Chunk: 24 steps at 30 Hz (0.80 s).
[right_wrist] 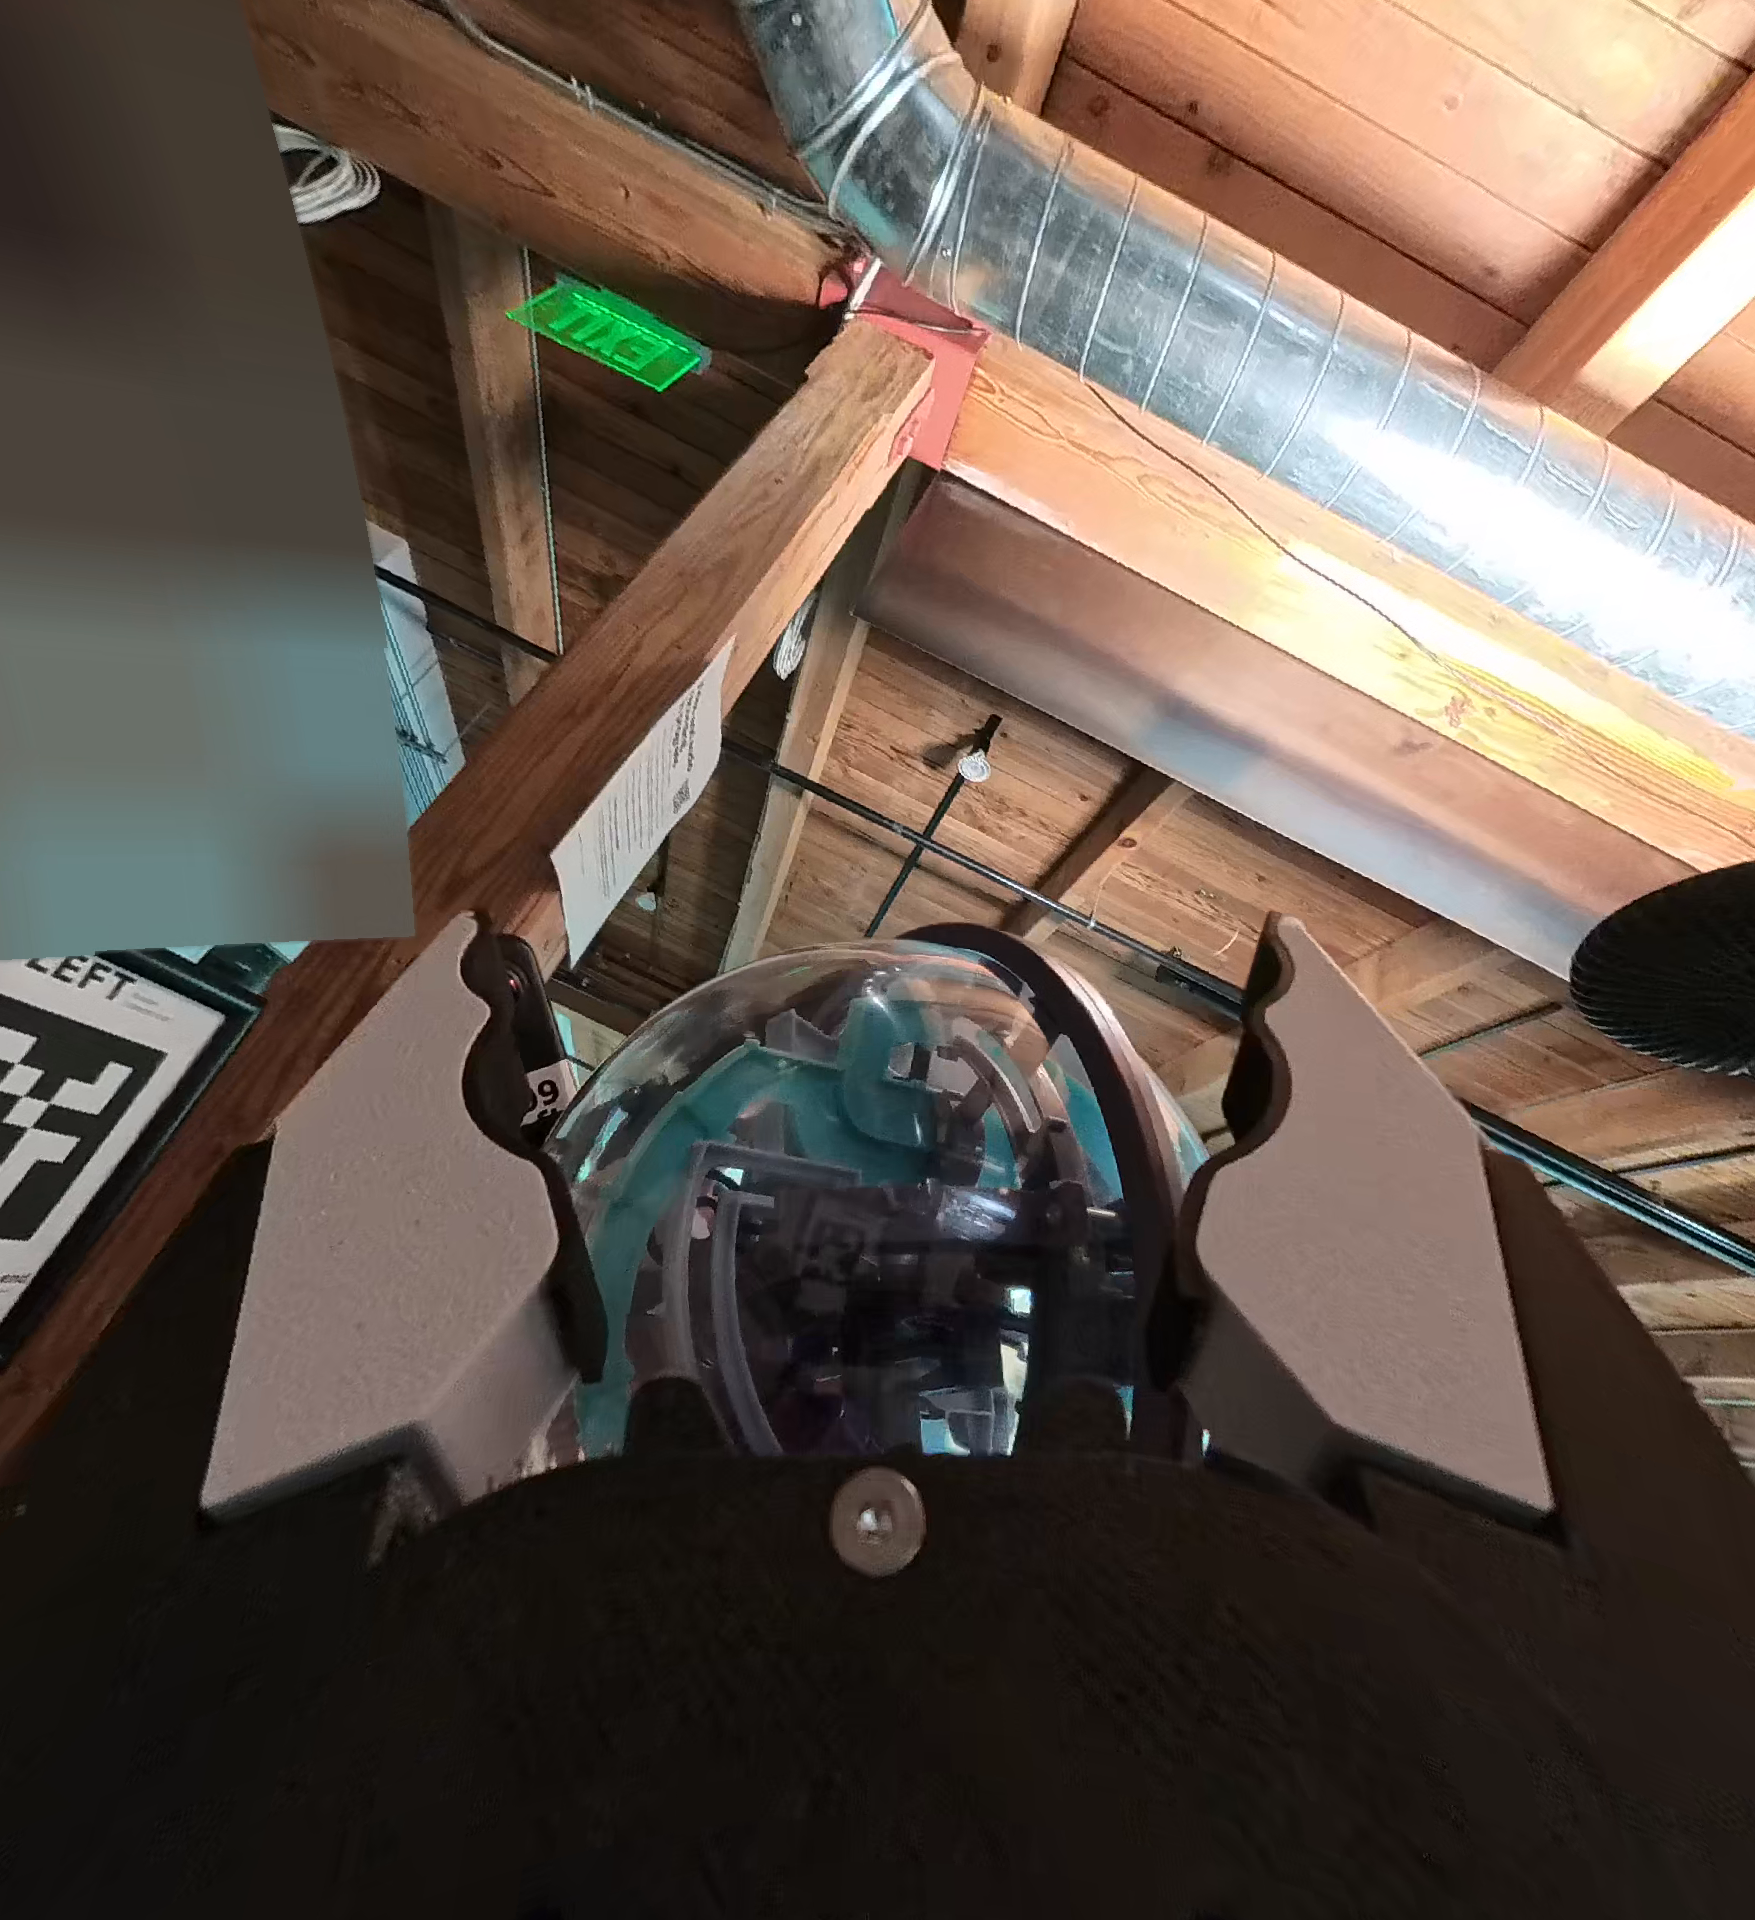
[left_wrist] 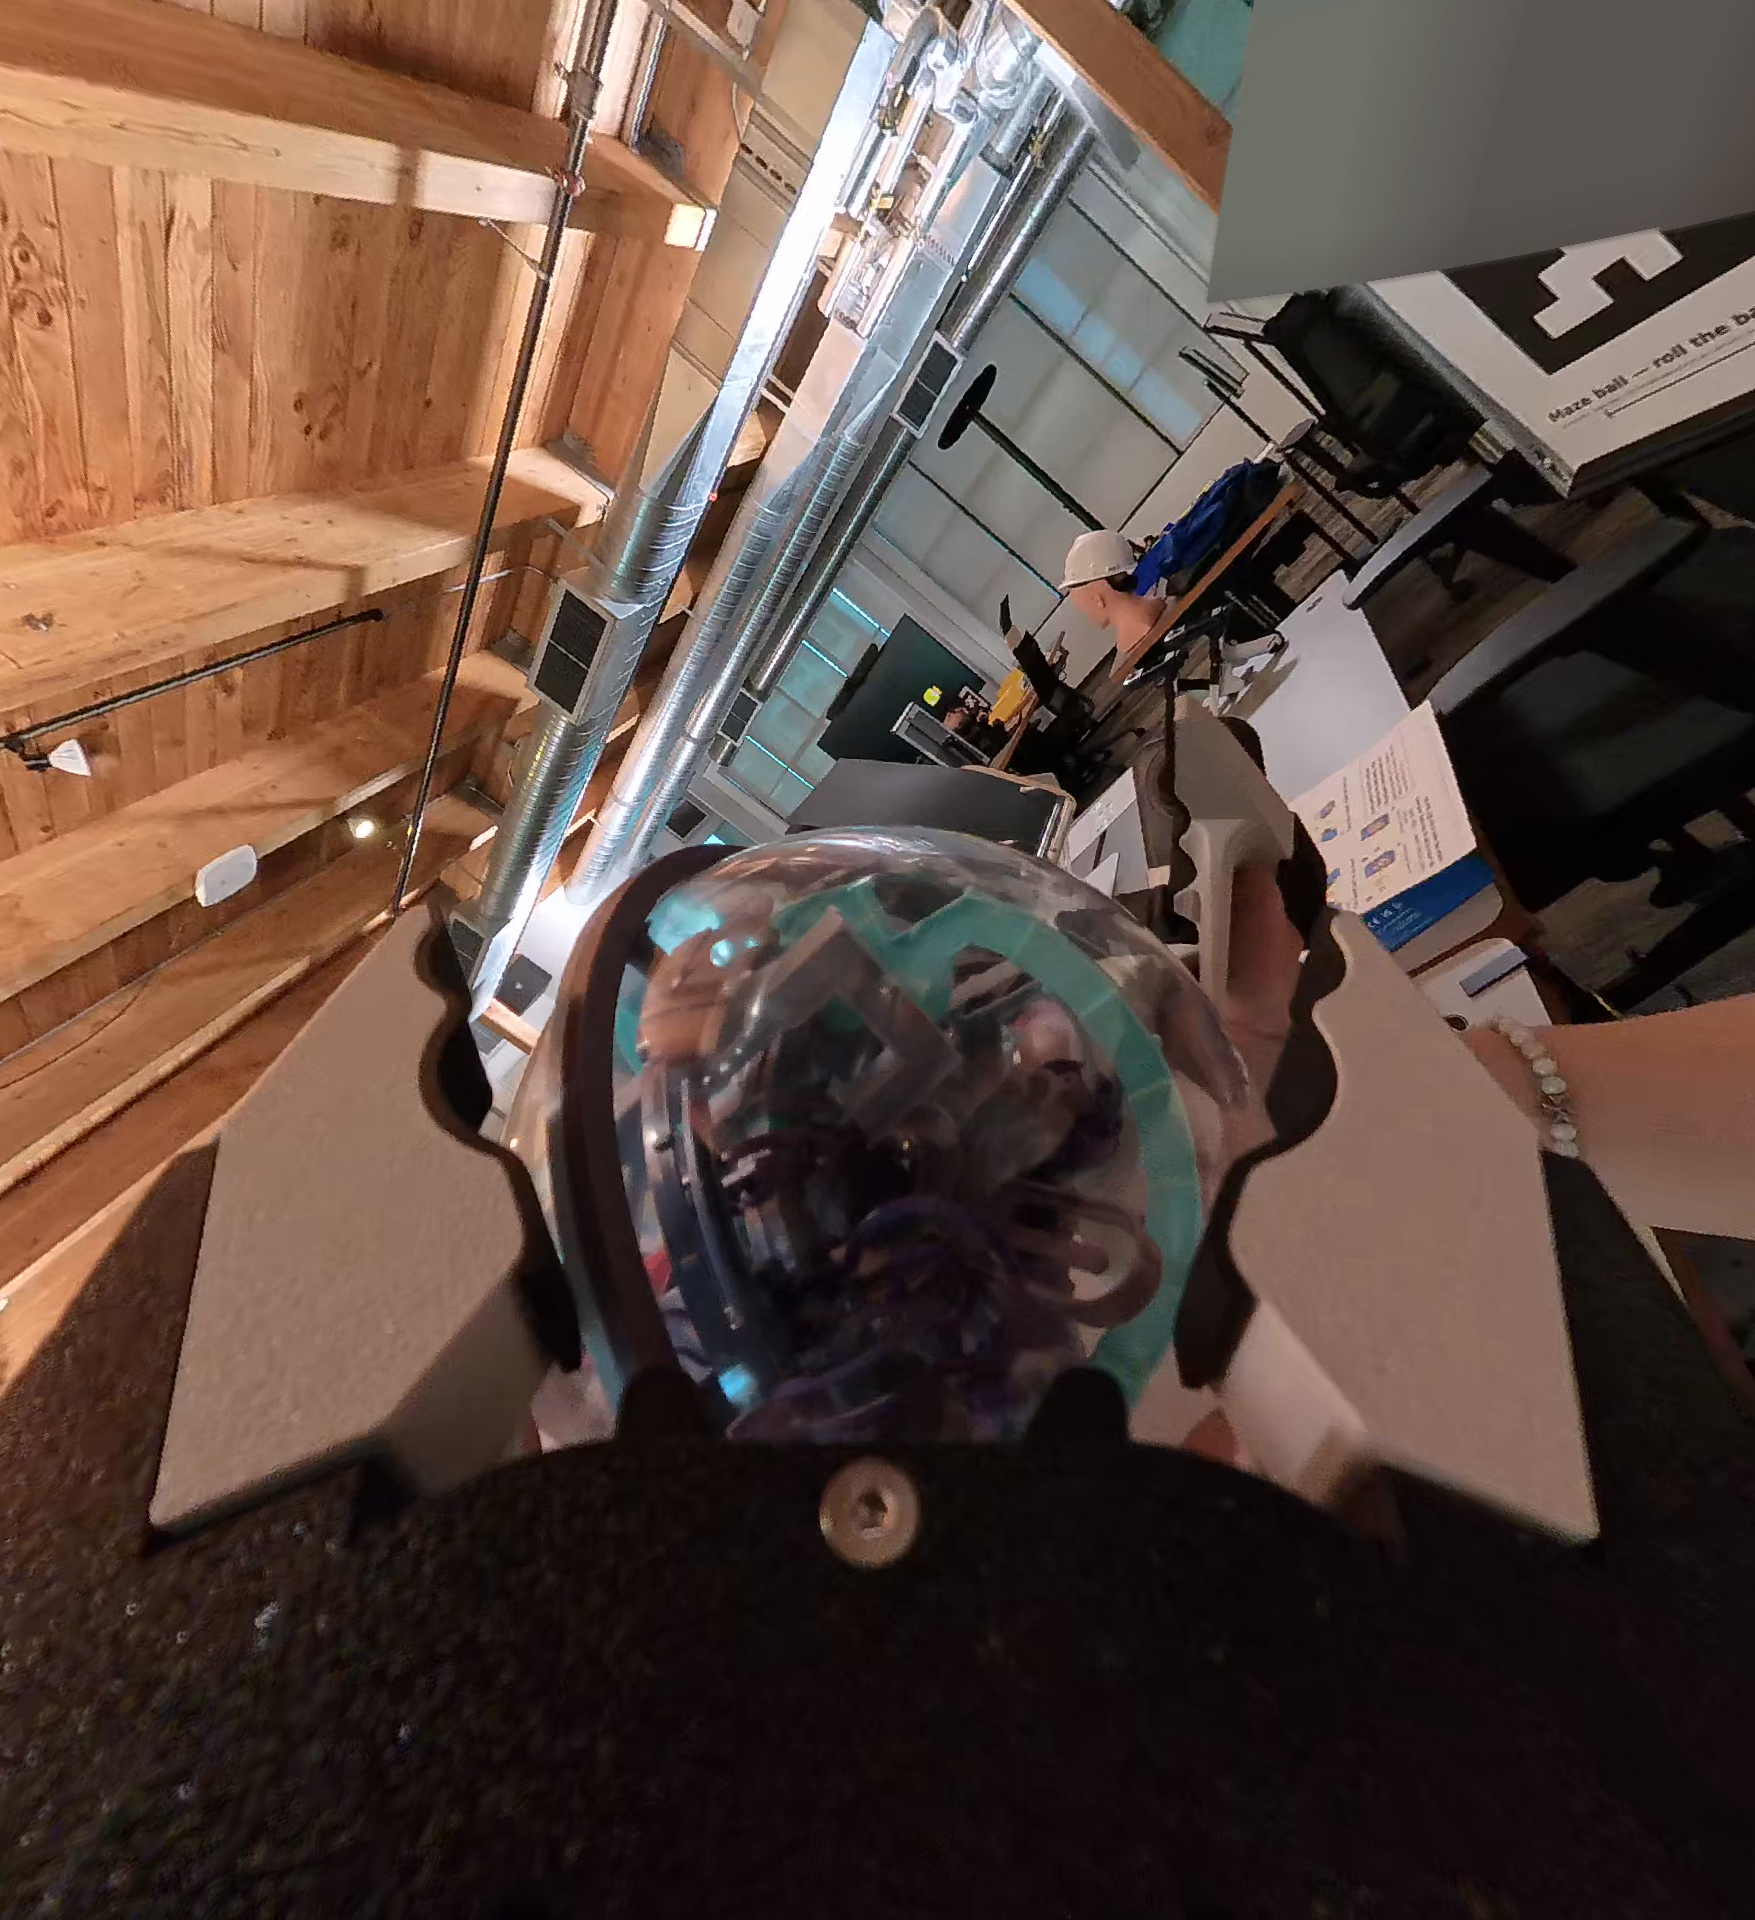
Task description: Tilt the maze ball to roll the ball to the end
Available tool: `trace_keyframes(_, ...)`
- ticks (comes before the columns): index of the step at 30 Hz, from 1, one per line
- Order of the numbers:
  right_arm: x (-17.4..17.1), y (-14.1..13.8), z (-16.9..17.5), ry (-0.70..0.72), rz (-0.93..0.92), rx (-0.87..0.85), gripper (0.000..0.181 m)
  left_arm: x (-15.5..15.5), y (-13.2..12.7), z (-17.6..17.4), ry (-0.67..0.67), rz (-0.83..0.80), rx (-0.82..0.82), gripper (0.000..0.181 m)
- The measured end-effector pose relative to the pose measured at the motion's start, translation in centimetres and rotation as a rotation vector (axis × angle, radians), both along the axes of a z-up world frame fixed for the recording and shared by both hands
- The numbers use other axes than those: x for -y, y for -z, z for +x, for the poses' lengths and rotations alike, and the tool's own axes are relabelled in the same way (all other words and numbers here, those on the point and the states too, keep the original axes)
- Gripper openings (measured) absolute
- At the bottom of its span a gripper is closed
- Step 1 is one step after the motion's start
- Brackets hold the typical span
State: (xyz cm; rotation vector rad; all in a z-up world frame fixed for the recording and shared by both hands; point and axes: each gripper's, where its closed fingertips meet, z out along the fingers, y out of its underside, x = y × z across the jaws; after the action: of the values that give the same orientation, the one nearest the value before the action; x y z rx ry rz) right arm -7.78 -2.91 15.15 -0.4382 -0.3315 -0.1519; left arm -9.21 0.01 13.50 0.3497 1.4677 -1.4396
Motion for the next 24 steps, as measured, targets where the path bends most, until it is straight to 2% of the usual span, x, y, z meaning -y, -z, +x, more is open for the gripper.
trace_keyframes(13, 1.3, -0.9, -3.4, -0.001, 0.060, 0.109, 0.135, 0.9, -0.8, -3.3, 0.020, 0.044, 0.132, 0.149)
trace_keyframes(17, 1.1, -1.4, -2.4, -0.034, 0.050, 0.078, 0.134, 0.7, -1.1, -2.5, -0.007, 0.036, 0.118, 0.150)
trace_keyframes(24, 1.5, -1.3, -3.3, -0.035, 0.065, 0.119, 0.133, 0.9, -0.9, -3.4, 0.005, 0.047, 0.173, 0.150)
